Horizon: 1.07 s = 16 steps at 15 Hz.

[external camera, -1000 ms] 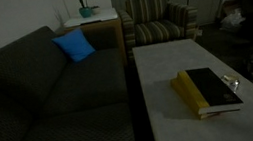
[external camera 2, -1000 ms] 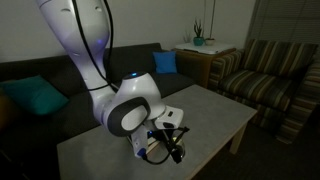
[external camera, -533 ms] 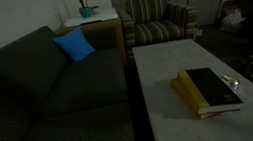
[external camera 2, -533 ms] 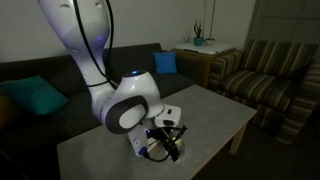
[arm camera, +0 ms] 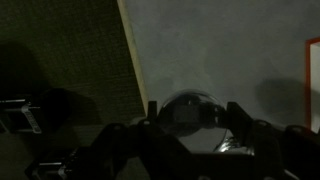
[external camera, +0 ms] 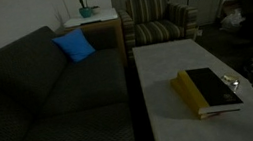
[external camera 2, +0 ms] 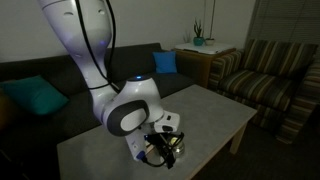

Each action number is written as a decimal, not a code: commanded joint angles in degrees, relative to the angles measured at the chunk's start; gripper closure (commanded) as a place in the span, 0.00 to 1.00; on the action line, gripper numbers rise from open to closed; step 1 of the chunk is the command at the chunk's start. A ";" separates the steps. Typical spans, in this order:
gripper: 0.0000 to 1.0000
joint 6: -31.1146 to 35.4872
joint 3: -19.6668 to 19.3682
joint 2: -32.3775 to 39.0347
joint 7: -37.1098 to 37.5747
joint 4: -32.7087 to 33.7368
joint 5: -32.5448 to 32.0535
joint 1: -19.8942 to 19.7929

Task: Put the silver lid on top of the silver tin

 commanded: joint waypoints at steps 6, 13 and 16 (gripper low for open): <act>0.56 -0.55 -0.20 0.03 -0.76 0.88 -0.23 -0.08; 0.56 -0.33 4.71 -0.60 -8.08 9.80 -5.35 -8.25; 0.56 -6.46 9.50 -0.40 -12.74 16.63 -9.21 -13.53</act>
